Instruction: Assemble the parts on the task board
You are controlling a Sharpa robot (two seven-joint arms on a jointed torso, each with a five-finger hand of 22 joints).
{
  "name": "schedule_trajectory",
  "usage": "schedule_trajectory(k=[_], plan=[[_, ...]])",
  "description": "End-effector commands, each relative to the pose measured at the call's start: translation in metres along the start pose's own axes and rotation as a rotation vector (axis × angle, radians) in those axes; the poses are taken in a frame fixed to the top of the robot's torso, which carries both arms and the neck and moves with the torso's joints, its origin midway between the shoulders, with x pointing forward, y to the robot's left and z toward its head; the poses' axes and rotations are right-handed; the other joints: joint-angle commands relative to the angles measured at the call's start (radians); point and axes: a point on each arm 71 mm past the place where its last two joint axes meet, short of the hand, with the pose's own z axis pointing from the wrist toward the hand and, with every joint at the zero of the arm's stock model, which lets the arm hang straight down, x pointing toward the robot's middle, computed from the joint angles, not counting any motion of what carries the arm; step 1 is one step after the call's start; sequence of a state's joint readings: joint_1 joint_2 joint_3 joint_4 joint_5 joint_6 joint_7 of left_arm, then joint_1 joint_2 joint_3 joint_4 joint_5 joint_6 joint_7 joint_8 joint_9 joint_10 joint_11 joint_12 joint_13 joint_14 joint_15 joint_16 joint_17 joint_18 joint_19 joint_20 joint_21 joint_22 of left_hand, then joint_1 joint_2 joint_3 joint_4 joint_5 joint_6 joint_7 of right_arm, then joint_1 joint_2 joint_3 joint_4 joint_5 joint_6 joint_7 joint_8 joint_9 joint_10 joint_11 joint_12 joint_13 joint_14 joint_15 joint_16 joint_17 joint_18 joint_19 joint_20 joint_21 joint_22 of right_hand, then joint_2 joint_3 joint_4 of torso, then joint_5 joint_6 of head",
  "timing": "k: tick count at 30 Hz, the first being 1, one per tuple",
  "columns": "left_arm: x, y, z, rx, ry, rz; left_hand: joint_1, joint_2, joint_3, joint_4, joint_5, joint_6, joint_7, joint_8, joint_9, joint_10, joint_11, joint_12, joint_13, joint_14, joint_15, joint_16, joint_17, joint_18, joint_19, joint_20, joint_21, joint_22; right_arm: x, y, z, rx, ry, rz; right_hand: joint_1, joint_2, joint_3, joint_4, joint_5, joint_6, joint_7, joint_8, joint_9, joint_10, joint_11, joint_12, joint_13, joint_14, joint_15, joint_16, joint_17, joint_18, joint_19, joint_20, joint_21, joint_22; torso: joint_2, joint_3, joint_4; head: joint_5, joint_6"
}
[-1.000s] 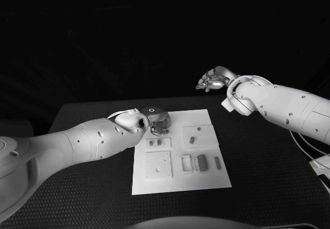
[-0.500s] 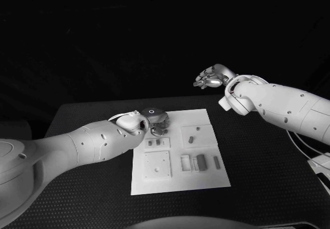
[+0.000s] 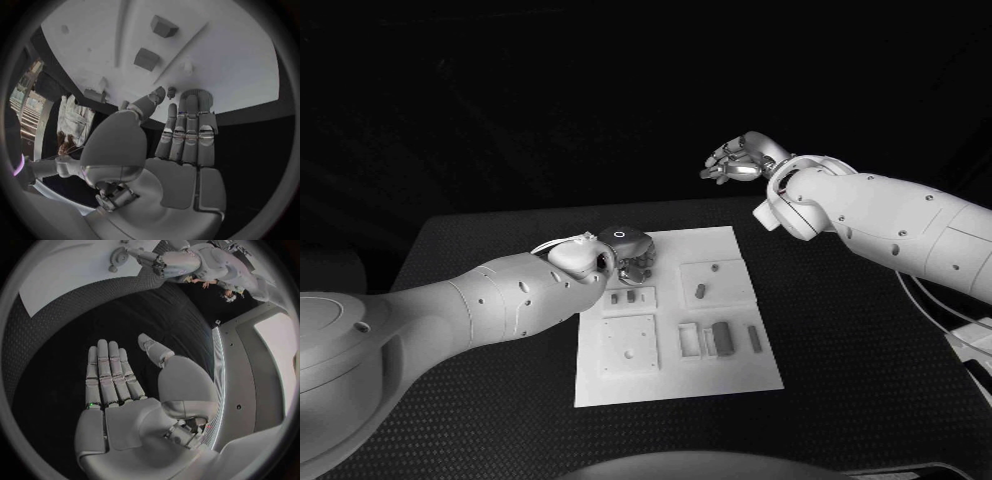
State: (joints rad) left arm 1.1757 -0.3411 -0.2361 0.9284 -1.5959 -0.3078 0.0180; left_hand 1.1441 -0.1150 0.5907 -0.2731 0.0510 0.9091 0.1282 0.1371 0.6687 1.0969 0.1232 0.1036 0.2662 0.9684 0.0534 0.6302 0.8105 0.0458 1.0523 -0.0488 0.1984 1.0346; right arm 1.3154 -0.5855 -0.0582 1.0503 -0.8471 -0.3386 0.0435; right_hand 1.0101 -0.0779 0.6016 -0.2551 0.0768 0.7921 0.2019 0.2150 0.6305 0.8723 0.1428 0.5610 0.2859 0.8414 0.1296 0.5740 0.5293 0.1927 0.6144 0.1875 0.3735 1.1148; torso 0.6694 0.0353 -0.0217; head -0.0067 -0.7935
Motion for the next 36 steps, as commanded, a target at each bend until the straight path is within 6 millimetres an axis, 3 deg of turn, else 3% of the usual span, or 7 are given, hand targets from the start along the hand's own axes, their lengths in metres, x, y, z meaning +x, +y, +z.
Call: schedule_trajectory(k=[1, 15, 36], plan=[[0.001, 0.001, 0.0, -0.007, 0.009, -0.003, 0.003, 0.011, -0.003, 0.003, 0.002, 0.008, 0.002, 0.006, -0.001, 0.005, -0.001, -0.006, 0.0, -0.006, -0.003, 0.003, 0.002, 0.011, -0.004, 0.0, 0.005, 0.002, 0.0, 0.002, 0.0, -0.018, -0.002, 0.004, 0.008, -0.001, -0.004, 0.0, 0.003, -0.003, 0.006, -0.002, -0.002, 0.006, 0.003, -0.006, -0.003, 0.008, 0.002, -0.008, 0.002, -0.008, -0.001, 0.005, -0.006, 0.001, -0.001, -0.0013, 0.0005, -0.002, -0.003], [0.01, -0.002, 0.001, -0.002, 0.034, -0.009, 0.006, 0.026, -0.003, -0.001, 0.002, 0.03, 0.0, 0.02, -0.012, 0.038, -0.012, -0.005, 0.009, 0.017, -0.016, 0.018, 0.031, 0.015, 0.017, -0.012, 0.023, 0.035, 0.004, 0.006, 0.0, -0.026, 0.007, 0.007, 0.01, -0.001, -0.006, 0.0, 0.003, -0.003, 0.007, -0.001, -0.004, 0.008, 0.004, -0.009, -0.01, 0.011, 0.002, -0.017, 0.005, -0.008, -0.001, 0.006, -0.009, 0.004, -0.001, -0.0011, -0.0004, -0.006, -0.006], [0.015, -0.007, 0.003, 0.006, 0.05, -0.023, -0.001, 0.034, -0.001, 0.0, 0.002, 0.017, -0.001, 0.015, -0.028, 0.029, -0.011, -0.025, 0.006, 0.029, -0.022, 0.018, 0.046, 0.013, 0.026, -0.018, 0.027, 0.052, 0.005, 0.007, 0.001, -0.025, 0.013, 0.008, 0.012, -0.001, -0.007, -0.001, 0.003, -0.003, 0.008, -0.001, -0.007, 0.011, 0.004, -0.01, -0.017, 0.014, 0.002, -0.026, 0.008, -0.007, -0.001, 0.007, -0.012, 0.006, -0.002, -0.0003, 0.0014, -0.013, -0.01]])
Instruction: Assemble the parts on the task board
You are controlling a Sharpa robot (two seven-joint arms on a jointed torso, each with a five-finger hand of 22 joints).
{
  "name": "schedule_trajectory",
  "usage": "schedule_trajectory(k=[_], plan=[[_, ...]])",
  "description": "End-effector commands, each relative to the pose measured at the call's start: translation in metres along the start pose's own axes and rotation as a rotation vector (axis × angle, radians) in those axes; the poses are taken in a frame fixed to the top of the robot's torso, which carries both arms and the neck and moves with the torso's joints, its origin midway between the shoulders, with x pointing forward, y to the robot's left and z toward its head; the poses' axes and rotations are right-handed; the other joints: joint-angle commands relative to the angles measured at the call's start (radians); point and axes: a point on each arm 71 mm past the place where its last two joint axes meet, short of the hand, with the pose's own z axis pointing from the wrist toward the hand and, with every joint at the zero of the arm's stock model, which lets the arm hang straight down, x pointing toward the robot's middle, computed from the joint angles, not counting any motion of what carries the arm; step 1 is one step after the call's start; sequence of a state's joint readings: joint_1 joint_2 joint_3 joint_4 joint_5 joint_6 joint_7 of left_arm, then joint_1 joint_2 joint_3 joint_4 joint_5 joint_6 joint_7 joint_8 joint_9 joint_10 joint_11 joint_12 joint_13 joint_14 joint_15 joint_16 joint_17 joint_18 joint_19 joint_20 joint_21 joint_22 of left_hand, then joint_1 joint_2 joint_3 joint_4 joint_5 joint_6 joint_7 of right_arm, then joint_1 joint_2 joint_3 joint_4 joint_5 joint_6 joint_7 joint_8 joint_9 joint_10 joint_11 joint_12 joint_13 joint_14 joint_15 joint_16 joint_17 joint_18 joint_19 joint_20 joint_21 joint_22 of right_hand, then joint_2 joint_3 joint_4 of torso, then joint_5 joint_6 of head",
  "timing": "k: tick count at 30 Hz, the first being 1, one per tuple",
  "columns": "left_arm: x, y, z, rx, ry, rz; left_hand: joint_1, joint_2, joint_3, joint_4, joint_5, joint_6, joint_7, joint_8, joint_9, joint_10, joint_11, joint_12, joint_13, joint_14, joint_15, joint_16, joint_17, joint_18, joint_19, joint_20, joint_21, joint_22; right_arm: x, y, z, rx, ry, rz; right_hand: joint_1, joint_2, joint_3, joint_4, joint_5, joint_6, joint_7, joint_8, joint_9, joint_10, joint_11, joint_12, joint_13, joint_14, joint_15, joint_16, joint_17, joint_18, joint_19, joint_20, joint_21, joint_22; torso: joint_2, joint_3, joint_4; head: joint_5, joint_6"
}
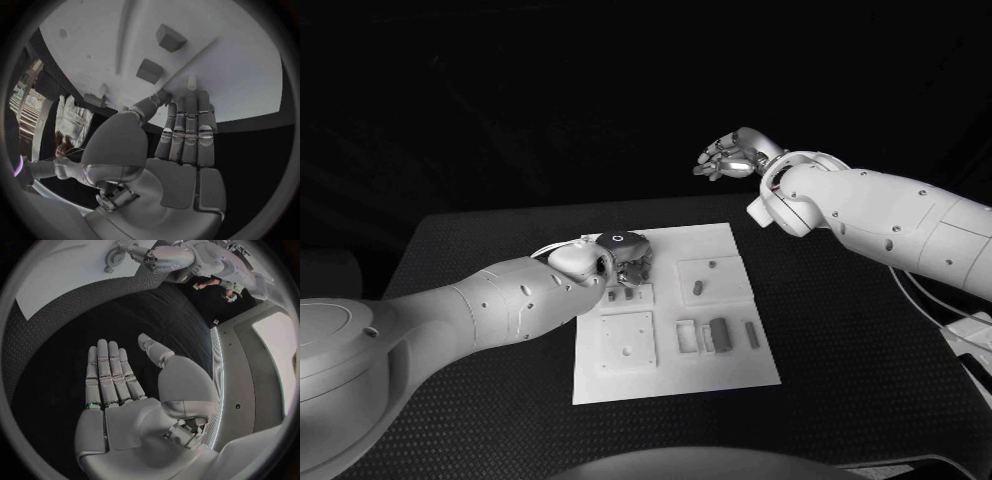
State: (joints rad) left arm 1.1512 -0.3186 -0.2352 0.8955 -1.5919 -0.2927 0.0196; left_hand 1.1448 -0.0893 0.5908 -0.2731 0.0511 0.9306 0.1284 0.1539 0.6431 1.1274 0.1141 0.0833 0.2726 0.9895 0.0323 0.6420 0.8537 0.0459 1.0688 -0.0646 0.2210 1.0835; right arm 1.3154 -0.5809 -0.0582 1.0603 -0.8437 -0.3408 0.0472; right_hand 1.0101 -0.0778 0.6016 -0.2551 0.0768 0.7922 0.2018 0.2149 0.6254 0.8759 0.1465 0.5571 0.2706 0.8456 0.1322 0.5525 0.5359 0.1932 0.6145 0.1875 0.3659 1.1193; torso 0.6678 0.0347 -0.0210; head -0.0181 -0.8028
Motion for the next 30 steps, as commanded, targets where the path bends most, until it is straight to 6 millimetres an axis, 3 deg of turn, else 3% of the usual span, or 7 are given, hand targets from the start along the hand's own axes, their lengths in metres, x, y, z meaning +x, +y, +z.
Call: schedule_trajectory(k=[1, 19, 30], plan=[[0.0016, -0.004, 0.001, 0.015, 0.019, -0.011, -0.002, 0.009, -0.001, 0.001, 0.002, -0.003, -0.002, -0.001, -0.003, 0.001, -0.003, -0.004, 0.0, 0.01, -0.002, 0.007, 0.004, 0.013, 0.011, -0.003, 0.005, 0.004, 0.0014, 0.0019, 0.0004, -0.012, 0.006, 0.001, 0.012, -0.001, -0.008, -0.001, 0.003, -0.003, 0.008, -0.001, -0.002, 0.007, 0.0, -0.007, -0.002, 0.01, 0.0, -0.004, 0.002, -0.007, -0.001, 0.007, -0.005, 0.002, 0.0, 0.0002, 0.0006, -0.001, -0.001], [0.0025, -0.0112, 0.0029, 0.046, 0.038, -0.031, -0.016, 0.002, -0.008, 0.006, 0.002, -0.025, -0.004, -0.009, -0.018, -0.003, 0.0, -0.016, -0.002, 0.026, -0.009, 0.006, 0.016, 0.012, 0.022, -0.01, 0.008, 0.018, 0.0021, 0.0022, 0.0007, -0.012, 0.01, 0.001, 0.014, -0.001, -0.009, -0.002, 0.003, -0.003, 0.009, 0.0, -0.003, 0.009, 0.0, -0.008, -0.007, 0.011, 0.0, -0.01, 0.004, -0.007, -0.002, 0.007, -0.007, 0.003, 0.0, -0.0004, 0.0001, -0.005, -0.003], [0.0051, -0.0088, 0.0037, 0.033, 0.054, -0.028, -0.007, 0.023, 0.004, 0.006, 0.003, -0.007, 0.003, 0.002, -0.021, 0.006, -0.003, -0.013, -0.003, 0.037, -0.013, 0.004, 0.02, 0.013, 0.031, -0.014, 0.007, 0.023, 0.002, 0.0022, 0.0003, -0.012, 0.011, 0.001, 0.015, 0.0, -0.009, -0.002, 0.003, -0.003, 0.009, 0.0, -0.004, 0.01, 0.0, -0.008, -0.009, 0.012, 0.0, -0.013, 0.006, -0.007, -0.002, 0.008, -0.008, 0.004, 0.0, -0.0002, -0.0005, -0.008, -0.005]])
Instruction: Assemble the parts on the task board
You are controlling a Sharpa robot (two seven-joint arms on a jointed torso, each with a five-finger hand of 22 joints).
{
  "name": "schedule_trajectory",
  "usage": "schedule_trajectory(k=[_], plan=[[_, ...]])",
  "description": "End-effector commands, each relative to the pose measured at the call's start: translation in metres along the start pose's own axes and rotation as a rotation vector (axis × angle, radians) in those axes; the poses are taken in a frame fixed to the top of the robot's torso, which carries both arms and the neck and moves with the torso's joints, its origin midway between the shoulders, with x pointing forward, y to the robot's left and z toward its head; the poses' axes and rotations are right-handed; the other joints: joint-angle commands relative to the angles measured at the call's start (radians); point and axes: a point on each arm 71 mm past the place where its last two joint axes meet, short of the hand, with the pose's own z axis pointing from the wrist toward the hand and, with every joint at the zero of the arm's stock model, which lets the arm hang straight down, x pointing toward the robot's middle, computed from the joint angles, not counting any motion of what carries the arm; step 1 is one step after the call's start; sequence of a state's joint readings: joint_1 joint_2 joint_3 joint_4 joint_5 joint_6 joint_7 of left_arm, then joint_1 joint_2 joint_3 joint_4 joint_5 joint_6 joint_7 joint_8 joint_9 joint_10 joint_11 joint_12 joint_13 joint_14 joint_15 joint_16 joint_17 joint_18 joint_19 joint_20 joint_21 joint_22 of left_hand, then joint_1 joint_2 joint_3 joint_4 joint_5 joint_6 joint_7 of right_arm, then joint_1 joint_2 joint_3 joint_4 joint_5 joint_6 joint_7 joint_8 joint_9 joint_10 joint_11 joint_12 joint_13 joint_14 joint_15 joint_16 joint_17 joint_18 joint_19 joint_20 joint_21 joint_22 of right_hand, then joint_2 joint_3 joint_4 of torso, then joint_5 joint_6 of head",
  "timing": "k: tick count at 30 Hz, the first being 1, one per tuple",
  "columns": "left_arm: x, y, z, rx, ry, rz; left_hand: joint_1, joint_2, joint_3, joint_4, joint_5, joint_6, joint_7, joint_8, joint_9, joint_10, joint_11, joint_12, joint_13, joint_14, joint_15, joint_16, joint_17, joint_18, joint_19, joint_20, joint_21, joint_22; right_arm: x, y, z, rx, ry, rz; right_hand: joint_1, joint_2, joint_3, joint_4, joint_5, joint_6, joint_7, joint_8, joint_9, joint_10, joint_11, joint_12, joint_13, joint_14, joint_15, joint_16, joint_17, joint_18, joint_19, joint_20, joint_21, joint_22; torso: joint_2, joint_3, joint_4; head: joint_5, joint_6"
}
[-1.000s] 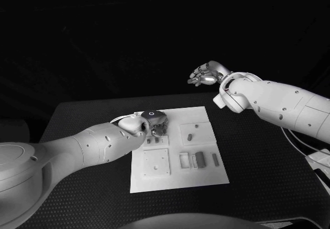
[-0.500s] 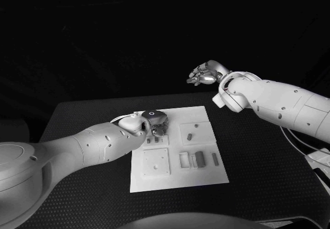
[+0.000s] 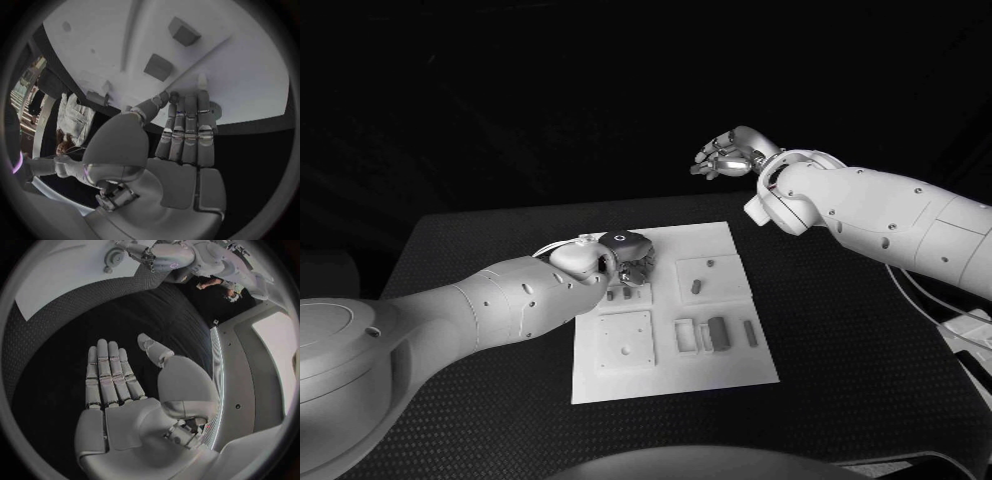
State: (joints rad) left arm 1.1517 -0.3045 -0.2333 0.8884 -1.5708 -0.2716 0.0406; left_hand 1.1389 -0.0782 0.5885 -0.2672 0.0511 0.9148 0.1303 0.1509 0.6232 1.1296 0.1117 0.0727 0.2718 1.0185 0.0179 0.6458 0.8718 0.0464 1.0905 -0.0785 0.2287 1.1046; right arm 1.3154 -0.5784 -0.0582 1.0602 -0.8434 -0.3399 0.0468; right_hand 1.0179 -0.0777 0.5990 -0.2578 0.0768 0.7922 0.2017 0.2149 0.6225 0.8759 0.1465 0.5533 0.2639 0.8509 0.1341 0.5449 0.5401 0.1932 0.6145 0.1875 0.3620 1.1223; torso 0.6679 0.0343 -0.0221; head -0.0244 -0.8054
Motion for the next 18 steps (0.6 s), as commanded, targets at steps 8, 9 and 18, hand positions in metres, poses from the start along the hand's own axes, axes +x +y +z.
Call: schedule_trajectory(k=[8, 9, 18], plan=[[0.0065, -0.0008, -0.0006, 0.003, 0.049, 0.006, 0.011, 0.034, 0.019, -0.011, 0.005, 0.052, 0.004, 0.033, -0.004, 0.061, -0.008, 0.01, 0.002, 0.048, -0.012, 0.003, 0.012, 0.015, 0.044, -0.012, 0.007, 0.016, 0.0007, 0.0009, -0.0002, -0.01, 0.01, 0.0, 0.007, -0.001, -0.007, 0.001, 0.003, -0.003, 0.009, 0.0, -0.002, 0.01, 0.0, -0.004, -0.003, 0.007, -0.001, -0.007, 0.003, -0.007, -0.002, 0.008, -0.005, 0.002, -0.001, 0.0, 0.0018, -0.005, -0.006], [0.0068, -0.0001, -0.0009, 0.002, 0.053, 0.008, 0.014, 0.036, 0.021, -0.014, 0.006, 0.057, 0.004, 0.036, -0.005, 0.069, -0.009, 0.01, 0.003, 0.055, -0.014, 0.004, 0.014, 0.015, 0.05, -0.014, 0.009, 0.018, 0.0006, 0.0008, -0.0003, -0.011, 0.01, 0.0, 0.007, -0.001, -0.007, 0.002, 0.003, -0.003, 0.009, 0.0, -0.002, 0.01, 0.0, -0.004, -0.003, 0.008, -0.001, -0.007, 0.003, -0.007, -0.001, 0.008, -0.005, 0.002, -0.001, 0.0, 0.0019, -0.005, -0.006], [0.0031, 0.0022, -0.0026, 0.009, -0.004, 0.012, 0.068, 0.046, 0.037, -0.021, 0.004, 0.118, -0.007, 0.077, 0.005, 0.15, -0.038, 0.025, 0.019, 0.121, -0.041, 0.018, 0.041, 0.021, 0.114, -0.038, 0.029, 0.045, 0.0005, 0.0008, -0.0003, -0.011, 0.01, 0.002, 0.006, -0.001, -0.008, 0.003, 0.003, -0.003, 0.009, 0.001, -0.003, 0.011, 0.0, -0.004, -0.005, 0.008, -0.001, -0.009, 0.004, -0.007, -0.001, 0.009, -0.006, 0.003, 0.0, -0.0009, 0.0031, -0.008, -0.007]])
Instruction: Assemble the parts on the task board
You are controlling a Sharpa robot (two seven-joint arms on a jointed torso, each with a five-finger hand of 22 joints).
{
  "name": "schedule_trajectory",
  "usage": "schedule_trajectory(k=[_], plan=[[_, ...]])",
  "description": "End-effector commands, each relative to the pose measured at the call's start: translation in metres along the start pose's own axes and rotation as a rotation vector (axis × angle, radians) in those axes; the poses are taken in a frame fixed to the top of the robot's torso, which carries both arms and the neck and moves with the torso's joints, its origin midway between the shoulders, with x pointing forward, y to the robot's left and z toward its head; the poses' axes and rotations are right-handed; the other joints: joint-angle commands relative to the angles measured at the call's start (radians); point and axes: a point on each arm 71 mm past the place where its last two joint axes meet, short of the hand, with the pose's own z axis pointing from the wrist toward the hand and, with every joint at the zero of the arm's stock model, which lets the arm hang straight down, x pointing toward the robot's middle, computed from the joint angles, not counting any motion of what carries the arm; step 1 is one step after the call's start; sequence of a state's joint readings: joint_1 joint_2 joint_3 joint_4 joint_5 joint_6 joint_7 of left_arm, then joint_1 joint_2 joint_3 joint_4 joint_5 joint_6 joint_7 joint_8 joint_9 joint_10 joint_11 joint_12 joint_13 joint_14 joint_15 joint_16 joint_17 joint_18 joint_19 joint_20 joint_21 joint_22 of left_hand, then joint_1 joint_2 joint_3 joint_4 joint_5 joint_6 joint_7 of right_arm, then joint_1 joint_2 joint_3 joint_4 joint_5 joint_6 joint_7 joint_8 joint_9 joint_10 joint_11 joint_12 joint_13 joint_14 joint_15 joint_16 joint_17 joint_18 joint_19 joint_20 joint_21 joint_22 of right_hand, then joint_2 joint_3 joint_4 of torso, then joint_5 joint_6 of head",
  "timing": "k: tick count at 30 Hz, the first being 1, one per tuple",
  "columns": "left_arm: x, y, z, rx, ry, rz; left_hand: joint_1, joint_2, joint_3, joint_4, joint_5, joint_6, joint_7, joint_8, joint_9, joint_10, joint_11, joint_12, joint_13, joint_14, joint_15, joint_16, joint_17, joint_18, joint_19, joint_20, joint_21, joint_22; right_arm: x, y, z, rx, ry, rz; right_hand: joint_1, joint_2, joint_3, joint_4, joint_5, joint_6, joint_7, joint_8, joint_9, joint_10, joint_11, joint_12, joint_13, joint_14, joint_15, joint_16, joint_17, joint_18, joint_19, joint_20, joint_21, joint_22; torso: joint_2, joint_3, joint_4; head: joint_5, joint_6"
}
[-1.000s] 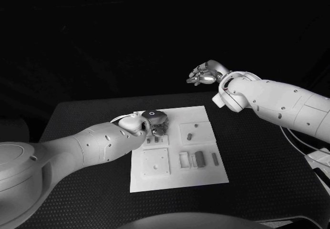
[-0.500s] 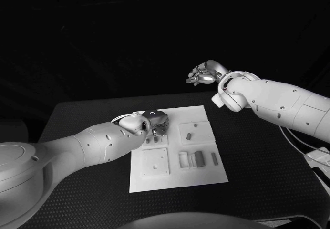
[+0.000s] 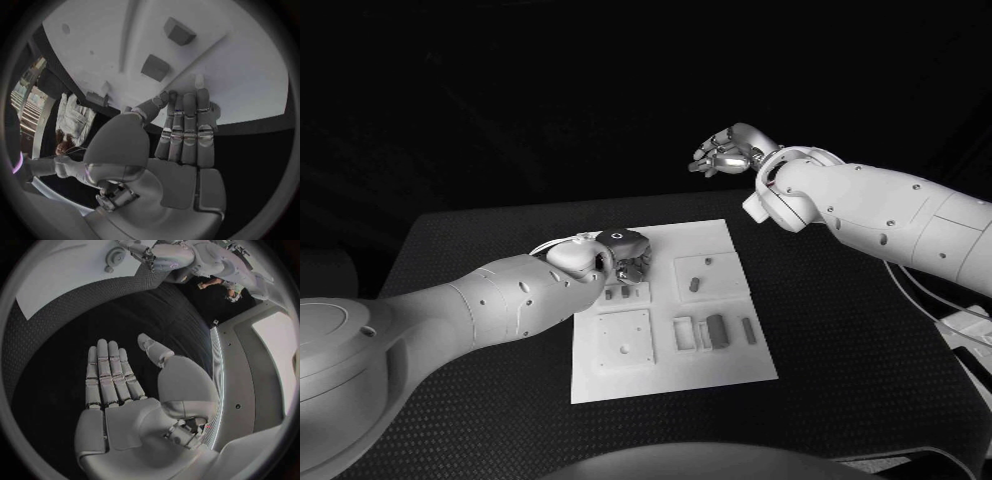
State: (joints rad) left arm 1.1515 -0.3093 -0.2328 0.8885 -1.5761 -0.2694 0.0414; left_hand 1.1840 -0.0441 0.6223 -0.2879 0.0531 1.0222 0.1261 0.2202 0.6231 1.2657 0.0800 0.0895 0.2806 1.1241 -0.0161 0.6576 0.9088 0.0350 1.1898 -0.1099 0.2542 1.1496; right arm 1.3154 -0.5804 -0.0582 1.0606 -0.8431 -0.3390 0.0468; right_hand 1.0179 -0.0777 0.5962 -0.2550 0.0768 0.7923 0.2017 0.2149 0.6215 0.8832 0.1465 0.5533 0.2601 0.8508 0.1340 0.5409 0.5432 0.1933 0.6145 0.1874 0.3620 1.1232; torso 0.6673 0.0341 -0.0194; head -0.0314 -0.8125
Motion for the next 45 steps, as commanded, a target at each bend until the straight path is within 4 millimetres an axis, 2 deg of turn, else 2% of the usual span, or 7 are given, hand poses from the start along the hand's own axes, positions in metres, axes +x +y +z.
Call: schedule_trajectory(k=[1, 5, 18, 31, 40, 45], plan=[[0.002, 0.0, -0.001, 0.011, -0.016, 0.008, 0.026, 0.013, 0.002, 0.0, 0.002, 0.016, -0.005, 0.011, 0.008, 0.022, -0.009, 0.01, 0.013, 0.024, -0.011, 0.009, 0.007, 0.033, 0.022, -0.01, 0.006, 0.003, 0.001, 0.002, 0.0, -0.013, 0.01, 0.002, 0.006, -0.001, -0.006, 0.0, 0.003, -0.003, 0.009, 0.001, -0.002, 0.004, 0.0, -0.004, -0.001, 0.008, -0.001, -0.006, 0.001, -0.007, -0.001, 0.009, -0.006, 0.002, 0.0, -0.0007, 0.0001, 0.0, 0.001], [0.001, 0.0, -0.002, 0.017, -0.038, 0.005, 0.035, 0.014, 0.0, 0.0, 0.001, 0.032, -0.013, 0.022, 0.013, 0.045, -0.019, 0.013, 0.021, 0.048, -0.022, 0.017, 0.021, 0.033, 0.047, -0.02, 0.015, 0.014, 0.001, 0.002, 0.0, -0.014, 0.01, 0.002, 0.005, -0.001, -0.006, 0.0, 0.003, -0.003, 0.009, 0.001, -0.002, 0.004, 0.0, -0.004, -0.002, 0.009, -0.001, -0.007, 0.002, -0.007, -0.001, 0.009, -0.007, 0.002, 0.0, -0.0004, -0.0005, 0.001, 0.001], [-0.007, 0.007, -0.011, 0.021, -0.132, -0.064, 0.036, 0.014, -0.002, 0.0, 0.0, 0.036, -0.015, 0.025, 0.015, 0.054, -0.023, 0.011, 0.025, 0.059, -0.027, 0.018, 0.029, 0.032, 0.059, -0.026, 0.018, 0.021, -0.001, 0.0, -0.001, -0.012, 0.005, 0.001, 0.005, -0.002, -0.007, 0.001, 0.003, -0.003, 0.009, 0.001, -0.003, 0.005, -0.001, -0.005, -0.004, 0.009, -0.001, -0.009, 0.004, -0.006, -0.001, 0.009, -0.008, 0.003, -0.001, -0.0002, 0.0014, 0.003, 0.003], [-0.035, 0.023, -0.025, -0.011, -0.137, -0.178, 0.034, 0.014, -0.004, 0.0, 0.0, 0.037, -0.015, 0.025, 0.015, 0.057, -0.023, 0.009, 0.026, 0.062, -0.028, 0.018, 0.033, 0.031, 0.062, -0.028, 0.019, 0.025, -0.005, -0.005, -0.003, -0.004, 0.001, -0.001, 0.005, -0.003, -0.007, 0.001, 0.003, -0.003, 0.009, 0.001, -0.004, 0.005, -0.001, -0.005, -0.006, 0.01, -0.001, -0.011, 0.005, -0.006, -0.001, 0.009, -0.009, 0.003, -0.001, -0.0011, 0.0024, 0.006, 0.006], [-0.031, 0.037, -0.035, -0.026, -0.066, -0.174, 0.033, 0.015, -0.005, 0.0, 0.0, 0.038, -0.016, 0.025, 0.015, 0.059, -0.024, 0.008, 0.027, 0.064, -0.029, 0.019, 0.038, 0.031, 0.065, -0.029, 0.021, 0.03, -0.006, -0.006, -0.003, -0.002, 0.002, -0.001, 0.006, -0.003, -0.008, 0.001, 0.003, -0.003, 0.009, 0.001, -0.004, 0.005, -0.001, -0.005, -0.007, 0.01, -0.001, -0.013, 0.006, -0.006, -0.001, 0.009, -0.01, 0.004, -0.001, -0.0005, 0.0057, 0.007, 0.005], [-0.029, 0.045, -0.039, -0.039, -0.062, -0.157, 0.033, 0.016, -0.005, 0.0, 0.0, 0.038, -0.016, 0.025, 0.015, 0.06, -0.024, 0.007, 0.027, 0.064, -0.03, 0.02, 0.039, 0.031, 0.065, -0.03, 0.021, 0.031, -0.007, -0.007, -0.004, 0.0, 0.0, -0.002, 0.006, -0.003, -0.008, 0.001, 0.003, -0.003, 0.009, 0.001, -0.004, 0.005, -0.001, -0.005, -0.007, 0.01, -0.001, -0.014, 0.006, -0.006, -0.001, 0.009, -0.01, 0.004, 0.0, -0.0018, 0.0038, 0.008, 0.004]])
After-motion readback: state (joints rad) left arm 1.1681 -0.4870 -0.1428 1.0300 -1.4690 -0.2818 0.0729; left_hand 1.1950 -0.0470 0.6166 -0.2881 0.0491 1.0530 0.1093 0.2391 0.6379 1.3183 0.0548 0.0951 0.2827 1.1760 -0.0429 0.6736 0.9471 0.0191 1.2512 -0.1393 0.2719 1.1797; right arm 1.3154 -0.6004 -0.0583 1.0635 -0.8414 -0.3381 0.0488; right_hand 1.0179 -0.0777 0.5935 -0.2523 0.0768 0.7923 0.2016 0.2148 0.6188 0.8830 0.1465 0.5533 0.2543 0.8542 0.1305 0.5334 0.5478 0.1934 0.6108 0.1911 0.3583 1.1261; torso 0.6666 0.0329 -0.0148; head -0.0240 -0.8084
